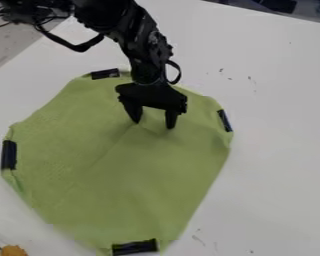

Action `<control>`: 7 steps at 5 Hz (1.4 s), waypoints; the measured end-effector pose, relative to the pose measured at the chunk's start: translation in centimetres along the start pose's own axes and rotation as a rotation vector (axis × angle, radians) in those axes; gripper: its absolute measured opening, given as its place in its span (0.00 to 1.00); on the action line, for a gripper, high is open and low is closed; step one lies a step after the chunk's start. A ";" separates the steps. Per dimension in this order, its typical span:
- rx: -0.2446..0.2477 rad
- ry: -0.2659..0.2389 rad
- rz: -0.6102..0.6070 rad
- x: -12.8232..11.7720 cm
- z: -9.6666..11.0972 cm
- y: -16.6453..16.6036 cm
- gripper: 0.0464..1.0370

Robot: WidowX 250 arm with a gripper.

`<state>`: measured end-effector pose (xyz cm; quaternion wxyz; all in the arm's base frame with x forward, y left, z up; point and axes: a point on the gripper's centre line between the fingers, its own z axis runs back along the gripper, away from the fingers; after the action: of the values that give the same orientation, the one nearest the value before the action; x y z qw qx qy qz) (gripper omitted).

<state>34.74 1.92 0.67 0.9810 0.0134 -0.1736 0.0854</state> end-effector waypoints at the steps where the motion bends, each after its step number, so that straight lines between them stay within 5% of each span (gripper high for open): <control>1: 0.003 0.007 0.016 0.4 -0.3 0.0 0.96; 2: 0.028 0.040 0.041 0.2 -0.2 0.3 0.96; 3: 0.093 0.134 0.018 -0.5 0.5 0.7 0.96; 4: 0.146 0.181 -0.042 0.6 2.8 0.8 0.96; 7: 0.172 0.131 -0.120 3.9 6.8 0.0 0.96</control>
<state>36.01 2.17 8.39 0.9888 0.1021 -0.1002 0.0418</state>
